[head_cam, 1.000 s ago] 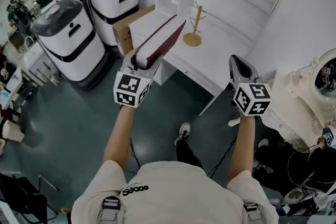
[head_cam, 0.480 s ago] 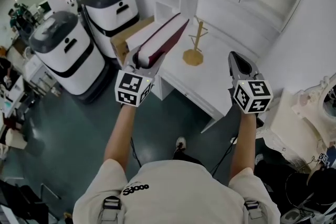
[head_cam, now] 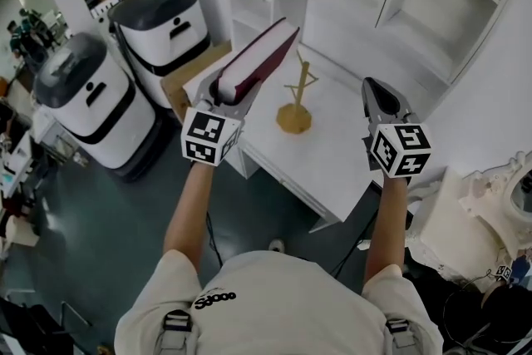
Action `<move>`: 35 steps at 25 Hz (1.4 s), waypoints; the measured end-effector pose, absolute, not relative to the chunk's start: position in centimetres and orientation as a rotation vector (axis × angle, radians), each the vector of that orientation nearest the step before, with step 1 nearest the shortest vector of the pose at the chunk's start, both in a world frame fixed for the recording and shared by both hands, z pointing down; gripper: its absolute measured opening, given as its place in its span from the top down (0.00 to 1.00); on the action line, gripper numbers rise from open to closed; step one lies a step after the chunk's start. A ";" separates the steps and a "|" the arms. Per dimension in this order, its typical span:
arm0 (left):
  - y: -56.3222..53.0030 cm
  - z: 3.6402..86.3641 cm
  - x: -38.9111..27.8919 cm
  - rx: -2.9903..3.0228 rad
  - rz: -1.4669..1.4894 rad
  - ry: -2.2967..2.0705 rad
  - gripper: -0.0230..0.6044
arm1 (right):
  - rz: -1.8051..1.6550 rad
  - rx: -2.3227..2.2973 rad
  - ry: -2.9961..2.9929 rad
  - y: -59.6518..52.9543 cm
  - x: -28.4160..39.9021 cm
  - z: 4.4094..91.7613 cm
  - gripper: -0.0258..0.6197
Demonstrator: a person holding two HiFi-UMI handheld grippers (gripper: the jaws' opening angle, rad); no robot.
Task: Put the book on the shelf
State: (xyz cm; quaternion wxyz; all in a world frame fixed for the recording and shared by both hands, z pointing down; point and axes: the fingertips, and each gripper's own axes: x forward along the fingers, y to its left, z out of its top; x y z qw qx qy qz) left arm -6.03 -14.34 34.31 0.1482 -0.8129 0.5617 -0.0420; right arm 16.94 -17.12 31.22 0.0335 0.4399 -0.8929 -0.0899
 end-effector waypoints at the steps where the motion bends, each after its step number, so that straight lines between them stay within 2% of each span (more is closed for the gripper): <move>1: -15.3 34.1 -6.0 -2.333 -0.121 1.616 0.59 | -0.278 1.353 -2.748 -18.2 17.1 31.1 0.96; 14: -26.4 30.0 -7.5 -2.203 -0.193 1.574 0.59 | -0.353 1.304 -2.740 -29.2 14.6 28.2 0.96; 27: -37.9 18.4 -8.7 -1.845 -0.383 1.346 0.59 | -0.522 1.389 -2.714 -40.6 8.8 19.7 0.96; 35: -40.1 11.0 -10.3 -1.619 -0.361 1.297 0.59 | -0.602 1.468 -2.662 -44.0 7.0 15.7 0.96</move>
